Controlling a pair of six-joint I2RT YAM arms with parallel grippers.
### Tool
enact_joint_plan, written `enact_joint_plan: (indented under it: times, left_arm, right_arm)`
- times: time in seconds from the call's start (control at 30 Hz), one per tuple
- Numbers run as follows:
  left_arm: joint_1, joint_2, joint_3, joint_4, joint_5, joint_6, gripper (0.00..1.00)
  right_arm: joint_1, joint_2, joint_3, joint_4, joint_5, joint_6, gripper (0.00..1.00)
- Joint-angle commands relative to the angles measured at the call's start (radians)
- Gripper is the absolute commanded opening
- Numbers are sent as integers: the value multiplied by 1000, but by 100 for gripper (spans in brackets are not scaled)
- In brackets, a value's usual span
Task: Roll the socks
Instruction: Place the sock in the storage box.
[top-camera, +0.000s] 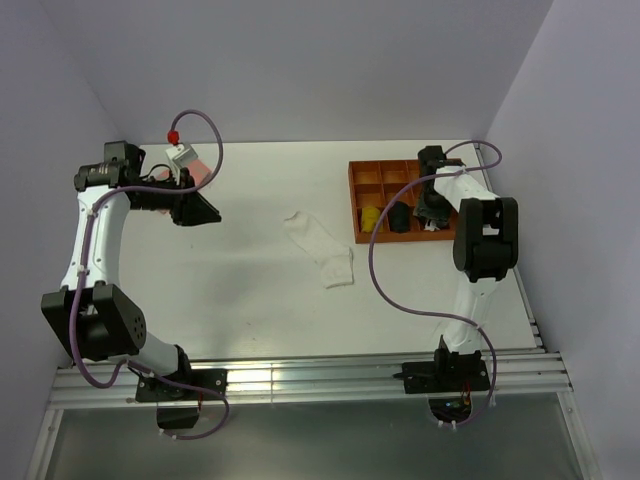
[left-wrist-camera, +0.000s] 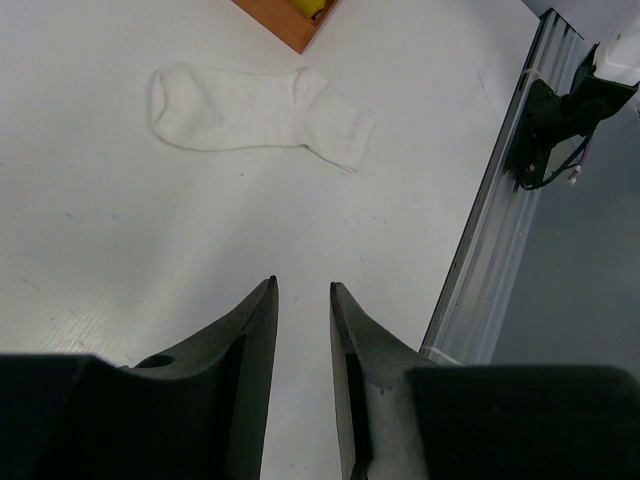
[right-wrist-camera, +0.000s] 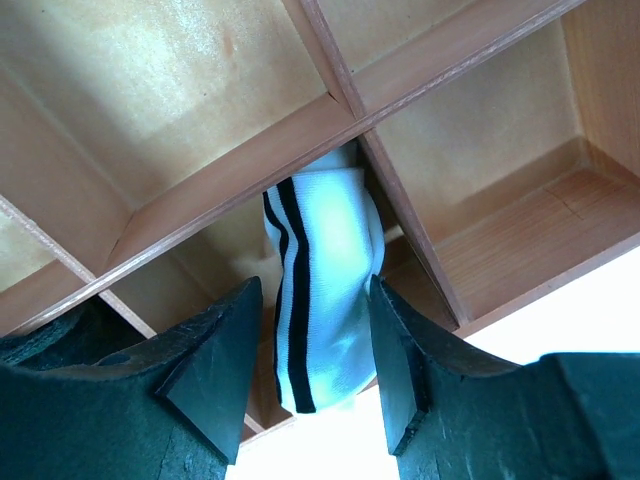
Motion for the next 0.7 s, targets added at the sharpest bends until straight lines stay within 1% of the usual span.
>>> enact_joint_plan:
  times: [0.0,0.33,0.47,0.57,0.6,0.67]
  left_arm:
    - [-17,-42,-6,42,-4,-29,33]
    - [-49,-52,-55,108,-49,-73,33]
    - [-70,-54,-74,129,-78,-78,33]
    - [-102,-74,-111,181,-124,-104,33]
    - [-115,-81,-144,212,-165,-139,34]
    - [-155,-112,-186,297,-210,-160,34]
  right_arm:
    - [6,-62,24,-14,0,21,55]
    - [-3,-101,36,-34,19,34,56]
    - [-3,-147,33,-34,22,37,56]
    - [-3,-195,36,-34,16,39,56]
    - [-3,-207,39,-37,14,39,56]
    - [-3,-244,48,-40,6,41,56]
